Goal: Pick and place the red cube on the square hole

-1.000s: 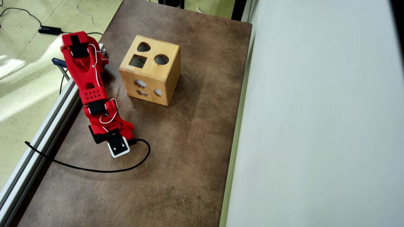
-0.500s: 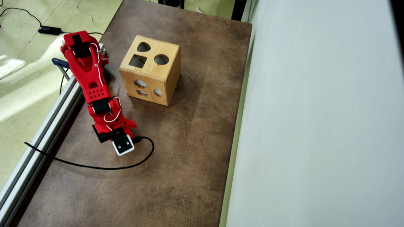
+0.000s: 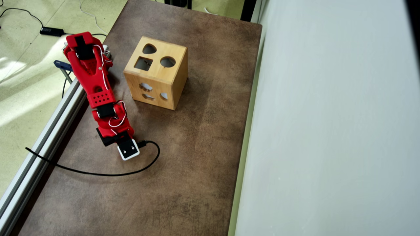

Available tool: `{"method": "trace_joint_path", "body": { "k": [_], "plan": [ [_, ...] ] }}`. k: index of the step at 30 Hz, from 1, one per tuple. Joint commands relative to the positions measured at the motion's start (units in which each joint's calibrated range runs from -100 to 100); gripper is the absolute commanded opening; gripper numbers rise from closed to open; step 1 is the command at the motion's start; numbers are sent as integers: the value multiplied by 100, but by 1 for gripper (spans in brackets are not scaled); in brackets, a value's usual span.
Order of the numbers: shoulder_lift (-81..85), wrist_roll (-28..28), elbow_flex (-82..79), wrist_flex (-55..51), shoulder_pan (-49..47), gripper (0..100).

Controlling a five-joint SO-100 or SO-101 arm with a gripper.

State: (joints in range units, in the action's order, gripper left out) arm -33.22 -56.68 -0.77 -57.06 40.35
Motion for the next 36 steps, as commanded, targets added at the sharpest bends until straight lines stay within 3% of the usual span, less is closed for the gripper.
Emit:
{"method": "trace_joint_path", "body": {
  "k": [1, 10, 19, 32, 36],
  "plan": [
    [184, 15, 32, -40, -46, 7],
    [1135, 357, 23, -241, -46, 7],
    [2536, 679, 121, -2163, -53, 7],
    [5101, 2012, 130, -3972, -677, 7],
    [5874, 2413, 130, -4077, -930, 7]
  ]
}}
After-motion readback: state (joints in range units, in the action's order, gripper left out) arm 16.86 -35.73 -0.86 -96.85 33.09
